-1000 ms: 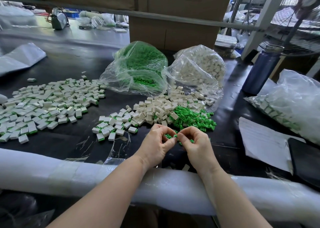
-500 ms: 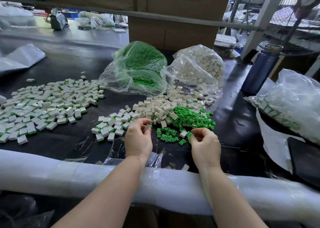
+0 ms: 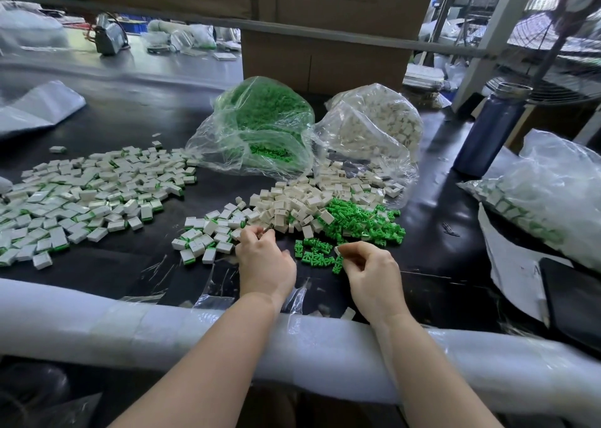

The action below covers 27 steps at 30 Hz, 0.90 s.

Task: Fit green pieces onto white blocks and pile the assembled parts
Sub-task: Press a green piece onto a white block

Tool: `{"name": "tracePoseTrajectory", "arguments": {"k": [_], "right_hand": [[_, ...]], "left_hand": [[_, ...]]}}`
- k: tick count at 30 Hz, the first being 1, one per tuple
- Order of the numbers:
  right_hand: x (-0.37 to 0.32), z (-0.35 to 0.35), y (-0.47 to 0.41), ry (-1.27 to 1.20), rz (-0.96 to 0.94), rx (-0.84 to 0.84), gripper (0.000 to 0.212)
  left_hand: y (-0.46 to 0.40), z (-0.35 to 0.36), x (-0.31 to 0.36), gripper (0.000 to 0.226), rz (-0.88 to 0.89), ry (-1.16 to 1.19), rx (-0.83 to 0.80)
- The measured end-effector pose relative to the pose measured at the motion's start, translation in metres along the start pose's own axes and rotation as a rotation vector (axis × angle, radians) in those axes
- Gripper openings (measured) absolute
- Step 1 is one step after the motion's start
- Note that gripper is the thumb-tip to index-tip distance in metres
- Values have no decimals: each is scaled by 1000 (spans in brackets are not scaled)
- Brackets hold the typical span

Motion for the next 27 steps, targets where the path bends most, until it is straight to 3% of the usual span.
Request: {"name": "tracePoseTrajectory", "arguments": {"k": [11, 19, 24, 27], "right_hand": [[2, 5, -4, 254, 26, 66, 35], [4, 9, -7, 343, 17, 87, 21], [4, 10, -7, 370, 21, 89, 30], [4, 9, -7, 377, 19, 87, 24]], "left_hand": [[4, 4, 8, 41, 208, -81, 13], [7, 9, 10, 24, 312, -63, -28], [7, 11, 11, 23, 347, -73, -44], [7, 11, 11, 24, 355, -76, -52]]}}
Point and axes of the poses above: each hand's wrist, its own y-axis away from the middle knuckle, its own z-axis out of the palm, x = y × z, the point moved 3 cm from there along -y, towards the middle knuckle, and after that the axes turned 9 degrees about z, right-handed, at the moved point
